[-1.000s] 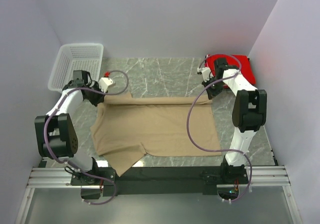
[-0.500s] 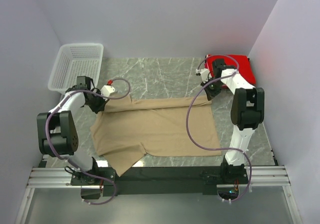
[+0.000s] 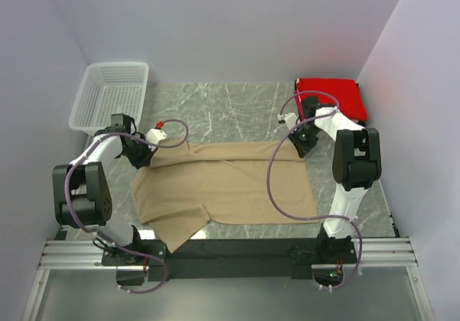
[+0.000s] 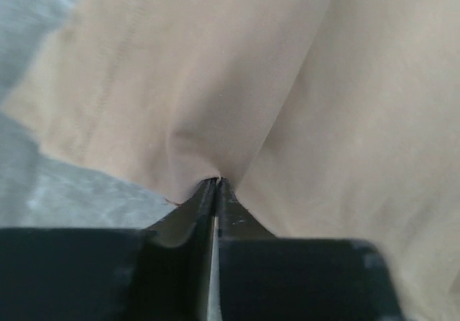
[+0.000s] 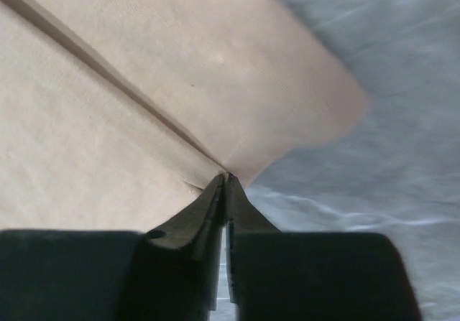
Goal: Fold and stack the t-shirts
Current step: Fold the tshirt
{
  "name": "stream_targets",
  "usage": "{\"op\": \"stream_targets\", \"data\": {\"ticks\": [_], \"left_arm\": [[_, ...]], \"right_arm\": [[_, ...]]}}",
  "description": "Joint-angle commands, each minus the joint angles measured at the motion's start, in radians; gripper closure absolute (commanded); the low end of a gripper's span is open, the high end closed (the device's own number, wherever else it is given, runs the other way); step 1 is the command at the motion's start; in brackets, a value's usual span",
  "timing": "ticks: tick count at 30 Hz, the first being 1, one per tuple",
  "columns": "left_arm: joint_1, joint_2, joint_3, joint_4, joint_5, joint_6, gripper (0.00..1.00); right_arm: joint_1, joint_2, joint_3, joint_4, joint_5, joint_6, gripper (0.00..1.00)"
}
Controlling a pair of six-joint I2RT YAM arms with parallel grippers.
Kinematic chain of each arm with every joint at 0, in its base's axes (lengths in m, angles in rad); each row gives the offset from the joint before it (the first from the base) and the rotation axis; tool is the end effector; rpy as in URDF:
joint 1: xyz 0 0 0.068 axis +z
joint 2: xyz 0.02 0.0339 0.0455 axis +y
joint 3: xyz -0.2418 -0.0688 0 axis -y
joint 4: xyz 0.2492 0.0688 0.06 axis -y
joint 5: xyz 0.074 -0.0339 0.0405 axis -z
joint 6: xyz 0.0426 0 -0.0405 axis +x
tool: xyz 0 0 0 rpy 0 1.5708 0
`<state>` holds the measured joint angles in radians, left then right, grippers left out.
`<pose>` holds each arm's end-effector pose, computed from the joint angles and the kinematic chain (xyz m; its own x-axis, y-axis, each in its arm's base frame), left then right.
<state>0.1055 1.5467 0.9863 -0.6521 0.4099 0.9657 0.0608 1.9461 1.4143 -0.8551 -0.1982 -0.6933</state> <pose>0.2969 0.0144 0.1677 -0.4949 0.7061 -0.5064 0.7901 0.6083 0.0761 0.3738 0.0312 0.1500 -0.6937 -0.6700 -0.2644 -0.7006 0.7128 0.0320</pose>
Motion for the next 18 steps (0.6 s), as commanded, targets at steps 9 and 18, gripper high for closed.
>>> {"op": "stream_targets", "data": {"ticks": [9,18], "left_arm": [[-0.001,0.054,0.257,-0.155,0.085,-0.073,0.48],[-0.092,0.294,0.446,-0.058,-0.028,-0.257,0.49]], "right_arm": [[0.017,-0.018,0.259,-0.157,-0.099,0.027,0.47],[0.059,0.184,0.463,-0.202,-0.084,0.167,0.58]]}}
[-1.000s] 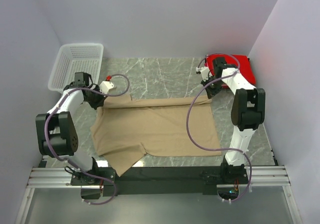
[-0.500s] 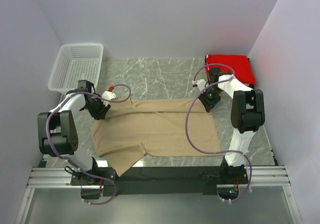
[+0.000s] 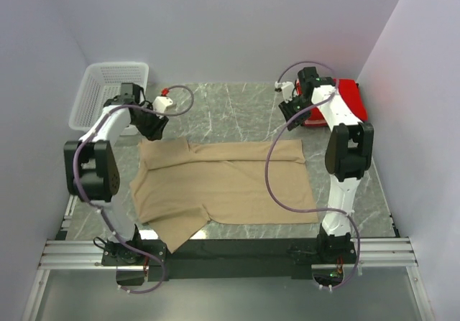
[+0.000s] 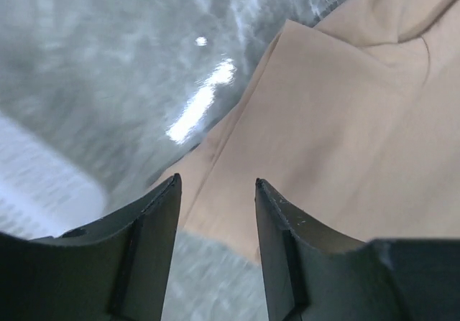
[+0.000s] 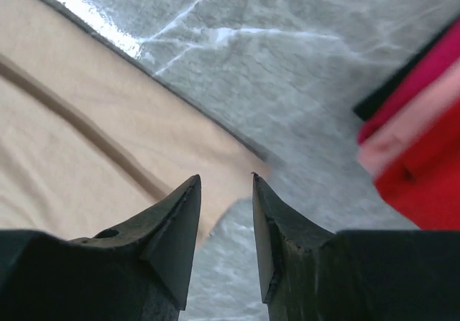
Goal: Fold and stack the t-shirts
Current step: Fold the tshirt
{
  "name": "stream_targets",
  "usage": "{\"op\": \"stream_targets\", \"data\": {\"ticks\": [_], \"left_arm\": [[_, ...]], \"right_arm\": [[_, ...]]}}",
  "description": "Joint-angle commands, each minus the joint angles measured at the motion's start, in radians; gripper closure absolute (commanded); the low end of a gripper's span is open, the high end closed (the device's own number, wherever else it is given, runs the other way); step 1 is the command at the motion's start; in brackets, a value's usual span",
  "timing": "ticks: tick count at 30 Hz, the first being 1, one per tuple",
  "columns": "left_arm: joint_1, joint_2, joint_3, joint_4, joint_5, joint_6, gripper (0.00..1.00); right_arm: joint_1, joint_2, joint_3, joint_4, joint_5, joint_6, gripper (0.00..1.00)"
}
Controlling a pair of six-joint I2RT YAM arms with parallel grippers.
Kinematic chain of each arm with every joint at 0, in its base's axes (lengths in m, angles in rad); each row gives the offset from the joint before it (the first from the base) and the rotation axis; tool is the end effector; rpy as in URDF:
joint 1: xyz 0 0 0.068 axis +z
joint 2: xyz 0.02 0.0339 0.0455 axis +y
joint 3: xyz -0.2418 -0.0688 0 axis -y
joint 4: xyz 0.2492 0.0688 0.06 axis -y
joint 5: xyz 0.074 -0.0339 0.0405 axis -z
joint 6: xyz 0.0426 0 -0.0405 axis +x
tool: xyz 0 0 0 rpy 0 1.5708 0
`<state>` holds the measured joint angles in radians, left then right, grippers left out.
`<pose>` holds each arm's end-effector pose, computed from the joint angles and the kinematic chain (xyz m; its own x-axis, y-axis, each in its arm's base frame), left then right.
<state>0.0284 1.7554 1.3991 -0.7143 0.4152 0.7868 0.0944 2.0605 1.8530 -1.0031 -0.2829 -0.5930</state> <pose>0.3734 -0.0066 0.2214 -0.5008 0.6340 -0.5893 0.7393 0.6674 0.0897 0.4274 0.0524 0.2267 -0.6673 -0.6022 -0.4383 -0.6769 0.7358 0.0197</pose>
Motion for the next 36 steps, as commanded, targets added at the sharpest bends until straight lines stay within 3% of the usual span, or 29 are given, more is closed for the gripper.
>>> {"op": "stream_targets", "data": {"ticks": [1,12,26,31,36], "left_arm": [[-0.016,0.101,0.053,-0.004,-0.036,-0.078,0.49],[-0.096,0.268,0.179,-0.028,0.146,-0.078,0.45],[-0.136,0.358,0.235,-0.022,0.223,-0.001,0.44],[-0.137,0.357,0.242,-0.028,0.257,0.028,0.56],[-0.137,0.348,0.262,-0.108,0.281,0.072,0.80]], "right_arm": [[0.028,0.075,0.029,-0.054,0.004,0.071,0.58],[0.064,0.133,0.000,-0.060,0.039,0.119,0.57],[0.061,0.158,-0.009,-0.083,0.076,0.122,0.58],[0.061,0.161,0.003,-0.092,0.079,0.119,0.58],[0.056,0.158,0.000,-0.089,0.085,0.110,0.58]]}}
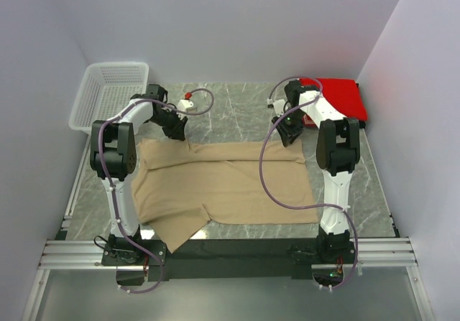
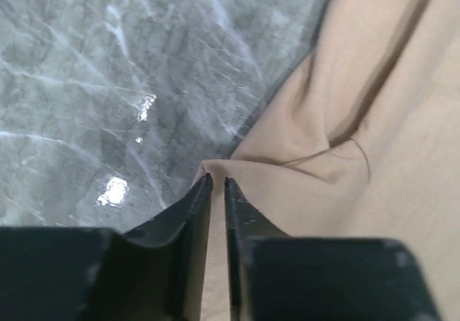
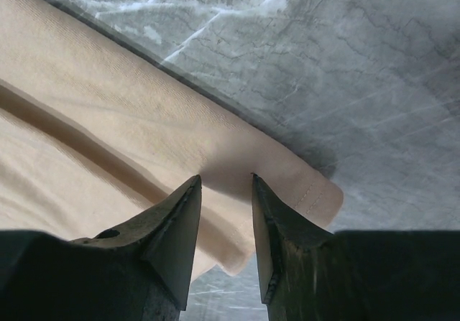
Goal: Fold and stack the t-shirts
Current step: Fold the tshirt
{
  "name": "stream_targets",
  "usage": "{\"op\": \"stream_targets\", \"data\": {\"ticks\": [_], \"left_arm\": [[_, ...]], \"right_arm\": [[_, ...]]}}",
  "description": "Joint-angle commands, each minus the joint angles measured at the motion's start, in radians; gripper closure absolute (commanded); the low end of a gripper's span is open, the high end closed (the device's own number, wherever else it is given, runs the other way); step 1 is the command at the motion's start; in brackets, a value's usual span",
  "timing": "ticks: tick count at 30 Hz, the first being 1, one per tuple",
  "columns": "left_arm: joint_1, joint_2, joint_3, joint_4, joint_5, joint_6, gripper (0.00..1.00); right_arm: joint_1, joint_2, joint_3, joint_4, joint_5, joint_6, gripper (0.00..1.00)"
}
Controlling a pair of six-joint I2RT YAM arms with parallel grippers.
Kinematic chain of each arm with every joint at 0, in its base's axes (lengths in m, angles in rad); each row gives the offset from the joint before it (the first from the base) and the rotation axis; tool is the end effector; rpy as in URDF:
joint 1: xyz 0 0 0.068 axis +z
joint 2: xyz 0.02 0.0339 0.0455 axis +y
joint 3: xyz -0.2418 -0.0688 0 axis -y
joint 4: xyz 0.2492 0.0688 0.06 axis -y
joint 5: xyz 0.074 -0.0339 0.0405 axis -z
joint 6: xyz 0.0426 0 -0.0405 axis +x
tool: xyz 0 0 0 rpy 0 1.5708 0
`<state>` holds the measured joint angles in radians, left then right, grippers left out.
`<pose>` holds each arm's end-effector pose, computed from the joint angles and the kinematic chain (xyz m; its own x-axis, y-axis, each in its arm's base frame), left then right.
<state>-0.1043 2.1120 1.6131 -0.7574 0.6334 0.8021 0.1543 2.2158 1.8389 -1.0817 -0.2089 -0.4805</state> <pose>0.4207 -0.0694 0.1512 -0.4663 0.6314 -0.6196 0.8648 0.4729 -0.1689 0.4256 0.0751 0.1558 -0.7906 -0.5806 -0.1945 -0.6075 0.7834 0.1310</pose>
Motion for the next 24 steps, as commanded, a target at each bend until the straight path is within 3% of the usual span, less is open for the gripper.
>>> {"op": "stream_targets", "data": {"ticks": [1,7,20,22,23,24], "left_arm": [[-0.005,-0.014,0.048,-0.074,0.068,0.072,0.82],[-0.005,-0.081,0.007,-0.105,0.080,0.086,0.99],[-0.043,-0.415,-0.297,-0.082,0.069,0.003,0.99],[-0.048,-0.469,-0.383,0.005,0.052,-0.068,0.93],[-0.048,-0.474,-0.400,0.027,0.040,-0.090,0.78],[-0.048,-0.472,-0.404,0.061,0.016,-0.107,0.70]], "right_arm": [[-0.007,0.002,0.014,-0.011,0.012,-0.006,0.59],[-0.010,-0.010,0.002,-0.001,0.011,-0.006,0.60],[-0.010,-0.085,-0.076,0.032,0.006,-0.007,0.61],[-0.010,-0.096,-0.081,0.040,0.003,-0.004,0.59],[-0.013,-0.103,-0.082,0.040,0.002,0.000,0.59],[-0.010,-0.107,-0.082,0.040,-0.001,0.005,0.57]]}}
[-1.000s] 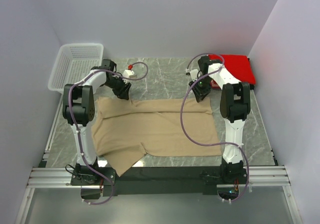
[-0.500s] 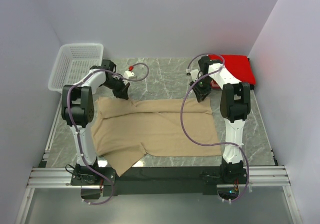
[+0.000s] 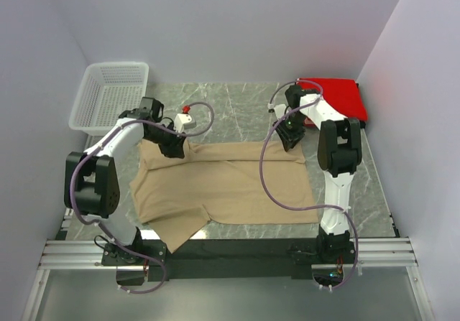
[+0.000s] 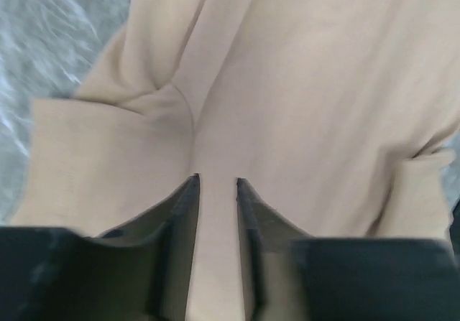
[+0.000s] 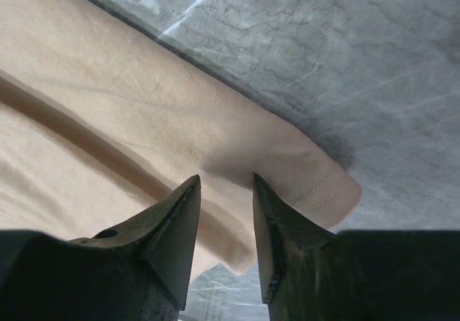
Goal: Fold and stack the t-shirts
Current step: Fold the tshirt
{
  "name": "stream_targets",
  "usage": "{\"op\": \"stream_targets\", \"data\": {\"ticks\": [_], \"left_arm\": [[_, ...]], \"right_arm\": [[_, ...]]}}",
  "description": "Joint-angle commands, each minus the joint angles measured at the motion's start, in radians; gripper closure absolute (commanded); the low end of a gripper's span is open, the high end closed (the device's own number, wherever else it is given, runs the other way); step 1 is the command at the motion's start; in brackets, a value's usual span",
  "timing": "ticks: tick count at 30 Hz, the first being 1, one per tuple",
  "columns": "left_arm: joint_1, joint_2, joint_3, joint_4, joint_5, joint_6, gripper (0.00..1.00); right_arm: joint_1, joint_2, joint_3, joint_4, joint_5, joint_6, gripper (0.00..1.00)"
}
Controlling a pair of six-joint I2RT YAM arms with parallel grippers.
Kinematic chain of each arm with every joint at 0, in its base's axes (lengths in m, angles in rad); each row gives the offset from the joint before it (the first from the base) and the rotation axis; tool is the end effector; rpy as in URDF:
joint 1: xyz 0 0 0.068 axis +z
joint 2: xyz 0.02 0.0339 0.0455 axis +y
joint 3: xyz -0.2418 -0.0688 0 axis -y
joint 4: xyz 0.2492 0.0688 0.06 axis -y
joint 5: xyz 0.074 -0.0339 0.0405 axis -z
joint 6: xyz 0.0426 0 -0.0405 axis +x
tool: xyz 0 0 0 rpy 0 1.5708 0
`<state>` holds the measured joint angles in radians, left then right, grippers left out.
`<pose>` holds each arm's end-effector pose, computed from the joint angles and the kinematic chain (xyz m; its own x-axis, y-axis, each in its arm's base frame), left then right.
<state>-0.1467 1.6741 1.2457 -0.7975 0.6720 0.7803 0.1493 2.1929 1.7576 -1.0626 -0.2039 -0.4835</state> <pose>0.3254 -0.0749 0.2041 -0.4347 0.6208 -0.6525 0.8842 0.4316 -0.1785 0.4146 0.0711 0.1439 -0.7987 -0.5805 -0.1584 -0.6004 0.7865 0.1449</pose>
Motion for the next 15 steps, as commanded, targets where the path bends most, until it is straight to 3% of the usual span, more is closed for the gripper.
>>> {"op": "stream_targets", "data": {"ticks": [1,2,5,9,15], "left_arm": [[-0.004,-0.027,-0.032,0.119,-0.037,-0.129,0.65],[-0.002,0.001,-0.020,0.145,-0.046,-0.159,0.56],[0.006,0.087,0.087,0.211,-0.061,-0.274,0.46],[0.002,0.176,0.155,0.293,-0.109,-0.395,0.44],[0.007,0.312,0.239,0.293,-0.175,-0.409,0.49]], "right_arm": [[-0.005,-0.088,-0.003,0.023,-0.012,0.019,0.57],[-0.007,-0.094,-0.010,0.023,-0.015,0.022,0.56],[-0.005,-0.101,-0.020,0.027,-0.020,0.036,0.54],[-0.005,-0.090,-0.009,0.027,-0.011,0.040,0.53],[-0.007,-0.064,0.020,0.026,-0.011,0.045,0.53]]}}
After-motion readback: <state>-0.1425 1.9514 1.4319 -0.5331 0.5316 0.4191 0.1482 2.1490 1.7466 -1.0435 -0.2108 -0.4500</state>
